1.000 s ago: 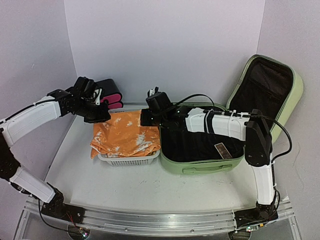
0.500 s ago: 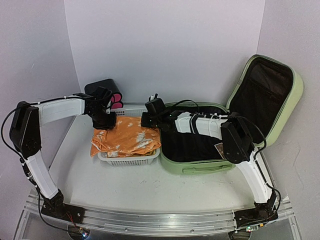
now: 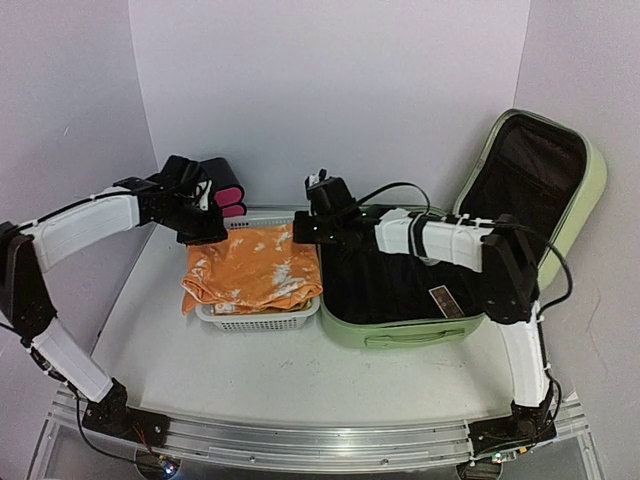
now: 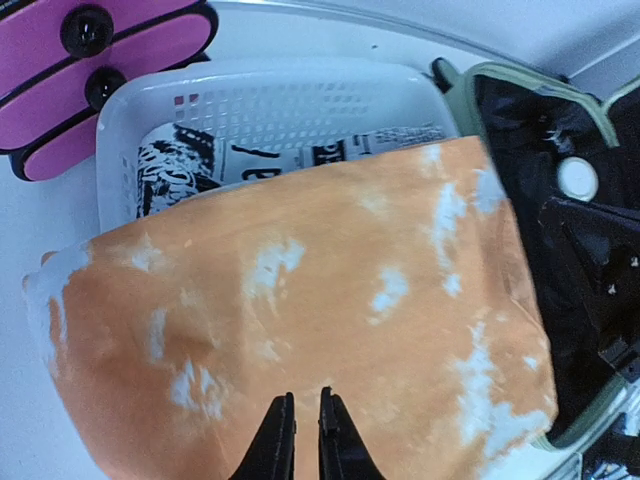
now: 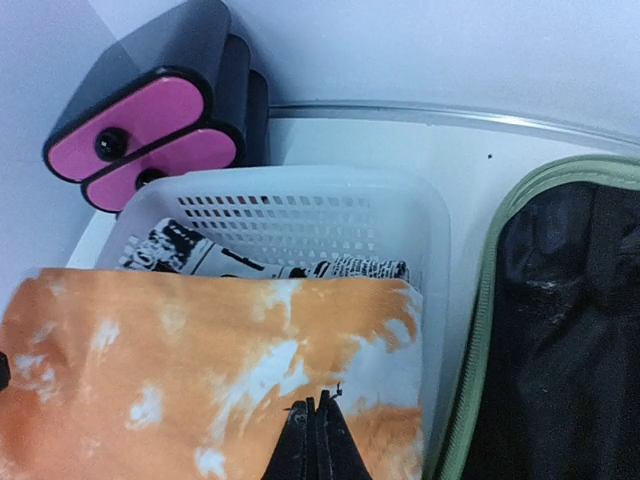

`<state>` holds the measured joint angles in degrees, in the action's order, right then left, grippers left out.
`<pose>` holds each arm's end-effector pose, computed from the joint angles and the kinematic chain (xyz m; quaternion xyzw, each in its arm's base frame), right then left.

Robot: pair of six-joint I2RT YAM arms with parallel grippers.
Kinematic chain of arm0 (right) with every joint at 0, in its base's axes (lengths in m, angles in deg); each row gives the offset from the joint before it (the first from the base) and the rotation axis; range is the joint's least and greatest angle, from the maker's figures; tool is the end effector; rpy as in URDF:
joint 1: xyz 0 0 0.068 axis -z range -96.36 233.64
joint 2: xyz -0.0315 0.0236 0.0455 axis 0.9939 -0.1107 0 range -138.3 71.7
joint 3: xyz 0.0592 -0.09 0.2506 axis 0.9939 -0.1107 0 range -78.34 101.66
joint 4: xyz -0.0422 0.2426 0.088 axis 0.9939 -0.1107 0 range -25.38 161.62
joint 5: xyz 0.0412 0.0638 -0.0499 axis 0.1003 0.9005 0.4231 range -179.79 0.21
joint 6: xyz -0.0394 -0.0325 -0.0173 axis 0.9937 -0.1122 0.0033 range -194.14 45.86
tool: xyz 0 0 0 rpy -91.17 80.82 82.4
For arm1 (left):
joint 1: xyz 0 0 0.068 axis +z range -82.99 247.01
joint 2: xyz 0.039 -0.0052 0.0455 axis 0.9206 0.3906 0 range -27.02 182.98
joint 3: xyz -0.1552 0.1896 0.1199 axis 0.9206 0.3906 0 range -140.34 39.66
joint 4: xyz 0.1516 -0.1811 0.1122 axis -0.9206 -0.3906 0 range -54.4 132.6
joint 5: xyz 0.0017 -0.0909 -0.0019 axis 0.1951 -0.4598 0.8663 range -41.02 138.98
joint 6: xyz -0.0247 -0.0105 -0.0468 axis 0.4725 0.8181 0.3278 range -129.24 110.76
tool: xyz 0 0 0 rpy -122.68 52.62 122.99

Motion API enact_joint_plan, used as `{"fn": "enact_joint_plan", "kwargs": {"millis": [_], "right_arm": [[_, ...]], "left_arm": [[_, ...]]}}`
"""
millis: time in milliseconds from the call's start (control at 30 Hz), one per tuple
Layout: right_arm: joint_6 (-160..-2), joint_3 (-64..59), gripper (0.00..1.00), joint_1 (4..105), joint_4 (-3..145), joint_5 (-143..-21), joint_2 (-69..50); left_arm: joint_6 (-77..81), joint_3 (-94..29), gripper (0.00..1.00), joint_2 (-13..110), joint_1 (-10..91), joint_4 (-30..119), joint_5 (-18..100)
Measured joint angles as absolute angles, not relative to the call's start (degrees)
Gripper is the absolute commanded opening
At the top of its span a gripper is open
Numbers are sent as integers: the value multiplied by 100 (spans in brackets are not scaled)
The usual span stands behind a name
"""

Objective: Open, take out, and arrange the luggage
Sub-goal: Adjust the clothes in the bin.

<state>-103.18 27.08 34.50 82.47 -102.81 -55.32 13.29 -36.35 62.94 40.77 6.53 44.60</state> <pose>0.3564 0.3998 0.2696 -0.0624 0.7661 0.3318 0.5469 0.3059 -0.1538 0.2927 0.0435 0.9382 -0.1737 0.2963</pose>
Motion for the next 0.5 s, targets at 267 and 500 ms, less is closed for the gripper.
{"fn": "enact_joint_plan", "kwargs": {"millis": [267,500], "right_arm": [[-9835,1056,0,3450,8389,-10467,-3071],[-9770,-306,0,3458,8542,-10567,-1775]], "left_arm": [[1517,-2870,19,4696,4055,876,3555],[1676,-2289,23,4464,3716,948,3208]]}}
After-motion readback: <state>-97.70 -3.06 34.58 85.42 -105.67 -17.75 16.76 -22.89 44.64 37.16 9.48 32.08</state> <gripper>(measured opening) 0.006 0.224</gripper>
